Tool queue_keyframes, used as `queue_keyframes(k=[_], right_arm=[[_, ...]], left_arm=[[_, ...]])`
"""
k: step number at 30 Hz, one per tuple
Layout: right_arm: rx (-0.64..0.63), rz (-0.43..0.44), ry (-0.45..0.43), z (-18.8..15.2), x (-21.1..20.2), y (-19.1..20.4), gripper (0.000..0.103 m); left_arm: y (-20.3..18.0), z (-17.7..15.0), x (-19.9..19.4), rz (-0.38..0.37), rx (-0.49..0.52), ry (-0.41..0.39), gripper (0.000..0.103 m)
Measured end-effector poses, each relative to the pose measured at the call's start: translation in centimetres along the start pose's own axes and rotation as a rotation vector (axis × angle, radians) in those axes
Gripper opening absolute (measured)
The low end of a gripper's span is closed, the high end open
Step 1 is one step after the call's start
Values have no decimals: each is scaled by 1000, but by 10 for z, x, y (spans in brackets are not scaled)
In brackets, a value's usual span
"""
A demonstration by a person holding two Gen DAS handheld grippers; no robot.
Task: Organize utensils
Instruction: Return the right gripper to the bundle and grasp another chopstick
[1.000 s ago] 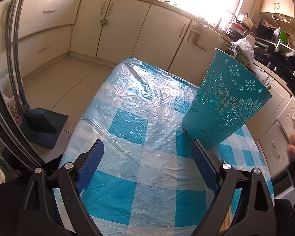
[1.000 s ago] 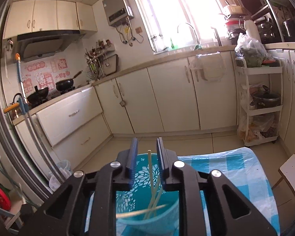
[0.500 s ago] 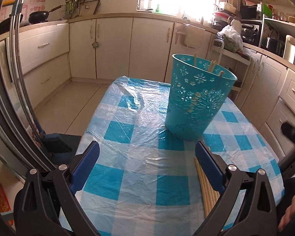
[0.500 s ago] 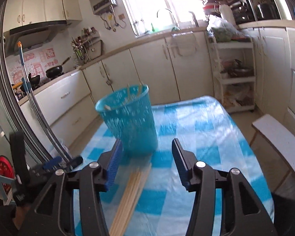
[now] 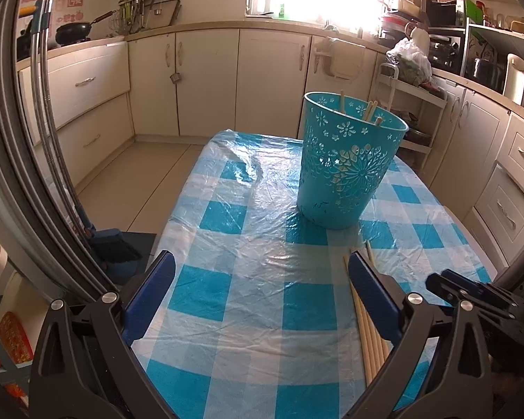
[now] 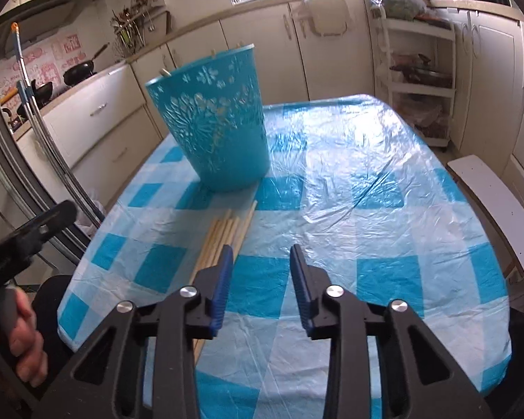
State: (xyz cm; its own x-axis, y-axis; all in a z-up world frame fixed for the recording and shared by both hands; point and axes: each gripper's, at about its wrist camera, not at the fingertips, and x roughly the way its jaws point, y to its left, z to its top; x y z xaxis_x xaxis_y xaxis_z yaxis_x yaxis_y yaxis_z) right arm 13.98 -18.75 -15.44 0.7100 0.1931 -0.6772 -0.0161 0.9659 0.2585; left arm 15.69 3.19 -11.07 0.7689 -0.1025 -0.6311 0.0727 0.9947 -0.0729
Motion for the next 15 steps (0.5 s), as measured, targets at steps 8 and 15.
queue_keyframes(k=[8, 15], right_arm=[[-35, -28, 82, 14, 47, 13, 28], [-89, -68, 134, 22, 70, 20, 26]], left_arm=[[14, -10, 5, 13, -27, 50, 95], [17, -13, 12, 13, -35, 76, 95]])
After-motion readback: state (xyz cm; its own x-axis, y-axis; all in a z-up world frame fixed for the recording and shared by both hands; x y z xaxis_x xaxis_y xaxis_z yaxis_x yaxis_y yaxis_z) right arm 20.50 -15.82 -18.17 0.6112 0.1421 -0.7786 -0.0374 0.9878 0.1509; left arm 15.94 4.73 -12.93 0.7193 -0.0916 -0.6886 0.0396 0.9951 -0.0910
